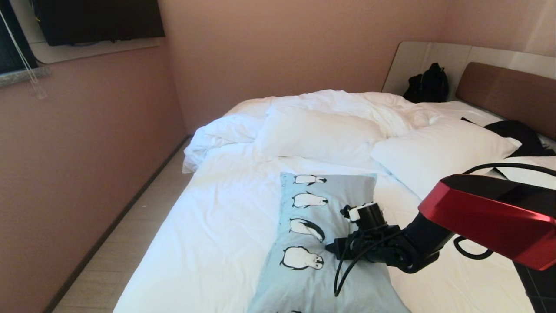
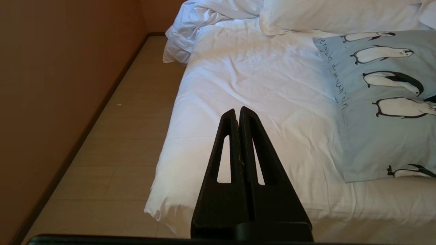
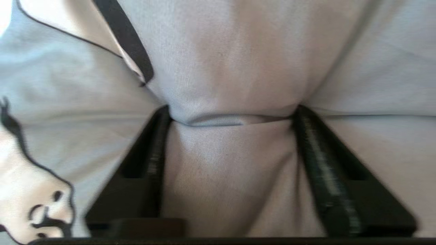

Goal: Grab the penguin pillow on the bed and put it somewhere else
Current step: Pick up the pillow

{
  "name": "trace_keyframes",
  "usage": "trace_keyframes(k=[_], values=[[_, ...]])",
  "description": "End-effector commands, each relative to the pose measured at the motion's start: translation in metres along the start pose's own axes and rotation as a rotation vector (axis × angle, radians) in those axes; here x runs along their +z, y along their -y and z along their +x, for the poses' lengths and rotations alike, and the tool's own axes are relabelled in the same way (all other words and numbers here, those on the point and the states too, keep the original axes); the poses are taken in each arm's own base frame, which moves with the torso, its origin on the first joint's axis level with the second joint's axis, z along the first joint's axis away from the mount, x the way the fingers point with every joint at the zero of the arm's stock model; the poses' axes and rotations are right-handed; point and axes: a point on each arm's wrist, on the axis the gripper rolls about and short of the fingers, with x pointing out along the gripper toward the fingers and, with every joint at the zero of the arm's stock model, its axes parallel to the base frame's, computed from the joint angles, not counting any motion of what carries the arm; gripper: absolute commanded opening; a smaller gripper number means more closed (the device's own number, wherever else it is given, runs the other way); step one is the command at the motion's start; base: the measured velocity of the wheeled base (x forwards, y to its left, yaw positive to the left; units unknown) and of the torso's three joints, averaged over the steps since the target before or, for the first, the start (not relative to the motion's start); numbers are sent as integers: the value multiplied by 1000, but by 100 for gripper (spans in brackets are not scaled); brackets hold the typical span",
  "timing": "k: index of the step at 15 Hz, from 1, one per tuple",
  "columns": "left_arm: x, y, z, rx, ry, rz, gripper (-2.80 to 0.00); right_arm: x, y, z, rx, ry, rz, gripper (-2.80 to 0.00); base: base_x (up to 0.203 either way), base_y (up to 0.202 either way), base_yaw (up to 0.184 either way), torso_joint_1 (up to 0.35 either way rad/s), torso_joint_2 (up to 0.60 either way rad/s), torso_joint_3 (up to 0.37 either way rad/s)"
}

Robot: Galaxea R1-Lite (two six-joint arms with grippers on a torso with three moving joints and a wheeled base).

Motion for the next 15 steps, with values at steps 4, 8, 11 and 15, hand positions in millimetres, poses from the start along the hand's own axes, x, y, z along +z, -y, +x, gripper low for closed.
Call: trace_keyframes(k=[4, 8, 11, 15], values=[[0, 0, 0, 0, 0, 0, -280, 0, 0, 0, 2, 3, 3, -280, 0, 0, 0, 0, 0, 0], [0, 0, 0, 0, 0, 0, -280, 5, -2, -4, 7, 20, 15, -280, 0, 0, 0, 0, 0, 0], [0, 0, 0, 0, 0, 0, -280, 13, -4, -12, 15, 49, 44, -280, 0, 0, 0, 0, 0, 0], [0, 0, 0, 1, 0, 0, -280, 41, -13, -48, 50, 151, 105, -280, 0, 0, 0, 0, 0, 0]])
